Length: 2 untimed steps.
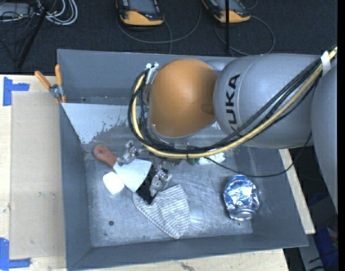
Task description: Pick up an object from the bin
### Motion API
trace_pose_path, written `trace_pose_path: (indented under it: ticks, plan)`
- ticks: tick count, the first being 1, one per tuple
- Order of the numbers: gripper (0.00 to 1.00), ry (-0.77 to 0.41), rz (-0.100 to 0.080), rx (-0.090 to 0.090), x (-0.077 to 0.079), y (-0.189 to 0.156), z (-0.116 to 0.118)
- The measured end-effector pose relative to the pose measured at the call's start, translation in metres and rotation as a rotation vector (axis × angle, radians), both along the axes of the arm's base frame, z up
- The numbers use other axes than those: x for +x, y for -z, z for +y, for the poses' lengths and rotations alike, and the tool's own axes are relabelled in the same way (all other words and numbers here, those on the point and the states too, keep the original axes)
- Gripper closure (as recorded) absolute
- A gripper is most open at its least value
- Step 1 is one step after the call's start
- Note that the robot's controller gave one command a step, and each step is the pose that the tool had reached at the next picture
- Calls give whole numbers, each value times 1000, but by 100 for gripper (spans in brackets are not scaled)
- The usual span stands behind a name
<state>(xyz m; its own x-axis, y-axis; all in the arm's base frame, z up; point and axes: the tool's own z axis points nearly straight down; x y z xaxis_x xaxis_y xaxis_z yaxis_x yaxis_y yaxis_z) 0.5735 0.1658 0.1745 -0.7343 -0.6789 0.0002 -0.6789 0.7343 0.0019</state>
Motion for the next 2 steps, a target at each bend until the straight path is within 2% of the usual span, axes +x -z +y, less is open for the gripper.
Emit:
trace_pose_path:
  ticks: [1,2]
  plan:
    - [100,-72,2,5,-7,93,-114]
    - [100,-71,2,5,-7,93,-114]
